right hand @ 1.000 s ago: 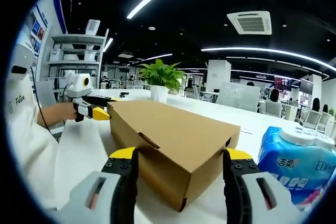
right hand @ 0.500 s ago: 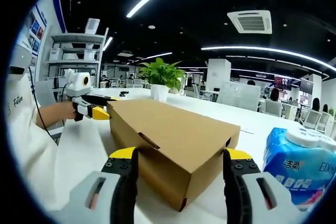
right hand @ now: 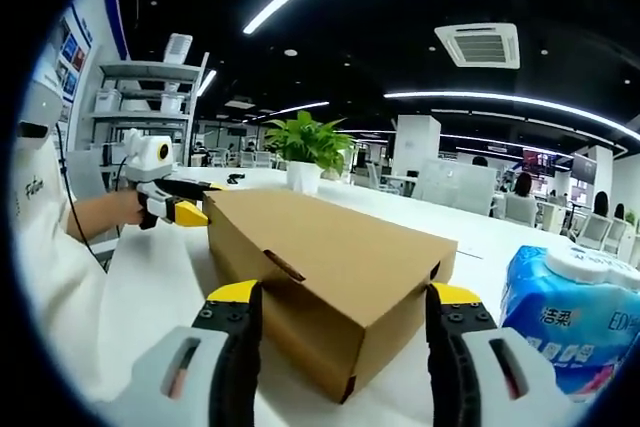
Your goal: Operate the shoe box by opening the lid, removing the specified soft item, and placing it in the target area until the item is outside and the box remains undamaged.
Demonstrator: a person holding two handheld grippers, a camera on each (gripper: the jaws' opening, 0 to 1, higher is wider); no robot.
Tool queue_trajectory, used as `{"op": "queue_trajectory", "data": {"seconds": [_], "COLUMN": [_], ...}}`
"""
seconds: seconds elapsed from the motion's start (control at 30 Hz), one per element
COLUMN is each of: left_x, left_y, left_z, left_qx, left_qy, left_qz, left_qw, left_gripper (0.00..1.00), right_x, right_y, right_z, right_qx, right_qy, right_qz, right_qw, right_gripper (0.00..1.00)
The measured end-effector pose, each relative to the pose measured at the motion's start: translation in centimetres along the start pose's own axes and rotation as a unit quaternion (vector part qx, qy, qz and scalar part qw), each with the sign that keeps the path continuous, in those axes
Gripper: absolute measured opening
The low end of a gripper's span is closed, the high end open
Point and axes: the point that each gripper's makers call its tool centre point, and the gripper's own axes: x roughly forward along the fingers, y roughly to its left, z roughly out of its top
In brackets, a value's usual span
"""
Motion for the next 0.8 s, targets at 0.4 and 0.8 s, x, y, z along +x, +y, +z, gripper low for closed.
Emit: {"op": "queue_trajectory", "data": {"seconds": [0.4,0.8], "left_x": [-0.6,-3.0], "left_y": [0.1,0.9], "left_z": [1.6,4.4], "left_qx": [-0.027,-0.043], "left_qy": [-0.014,-0.036], "left_qz": [-0.014,-0.018], "left_qw": [0.9995,0.9982], "left_gripper": [0.69,0.68], "right_x": [-0.8,-3.6], "right_y": [-0.1,-0.5], "right_z": [0.7,4.4], "right_qx": [0.033,0.041], "right_qy": [-0.002,-0.028], "right_qz": [0.009,-0.008], "right_qw": [0.9994,0.9987], "right_gripper": [0.78,0.59]}}
